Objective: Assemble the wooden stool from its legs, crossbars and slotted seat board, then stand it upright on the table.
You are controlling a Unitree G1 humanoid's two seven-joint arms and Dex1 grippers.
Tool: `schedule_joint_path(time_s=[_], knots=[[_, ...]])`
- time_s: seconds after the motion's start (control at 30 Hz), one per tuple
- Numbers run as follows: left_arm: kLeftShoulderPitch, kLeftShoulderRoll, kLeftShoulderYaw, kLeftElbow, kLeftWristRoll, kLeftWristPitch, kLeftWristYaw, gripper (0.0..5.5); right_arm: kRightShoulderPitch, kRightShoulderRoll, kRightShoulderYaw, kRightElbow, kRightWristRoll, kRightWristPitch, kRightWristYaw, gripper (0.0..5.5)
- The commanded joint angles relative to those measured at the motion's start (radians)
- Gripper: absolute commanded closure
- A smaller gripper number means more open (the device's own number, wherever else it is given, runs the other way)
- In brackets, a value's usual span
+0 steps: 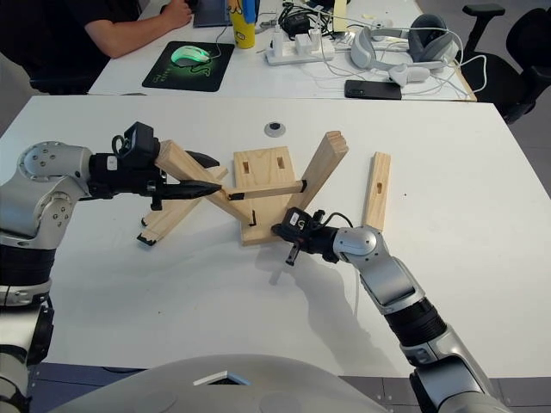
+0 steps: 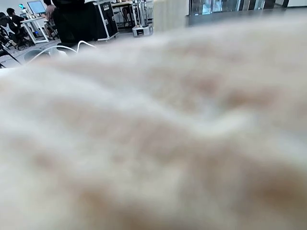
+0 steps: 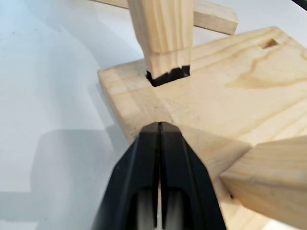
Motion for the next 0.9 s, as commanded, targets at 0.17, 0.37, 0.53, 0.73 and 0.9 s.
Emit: schedule_joint_path(time_s=[0.17,0.37,0.53,0.73,0.9], knots=[[0.019,0.037,-0.073,0.008,0.105,0.022,0.014,3.49,0.032,-0.005,0.040,0.027,-0.022,0.066,0.009,5.50],[-0.004,0.033,-0.126,0.028,0.142,-0.002,-0.002,3.49,0.028,0.001,0.042,0.023,-0.019,0.074,0.009,5.50],[-0.023,0.044,-0.169,0.037,0.162,-0.017,-0.030,3.49,0.027,0.002,0.046,0.021,-0.018,0.078,0.013,5.50],[-0.096,0.027,-0.209,0.083,0.170,-0.020,-0.061,3.49,0.021,0.007,0.057,0.023,-0.023,0.078,0.014,5.50],[-0.113,0.023,-0.245,0.089,0.189,-0.014,-0.061,3.49,0.006,0.016,0.061,0.008,-0.022,0.089,0.015,5.50]])
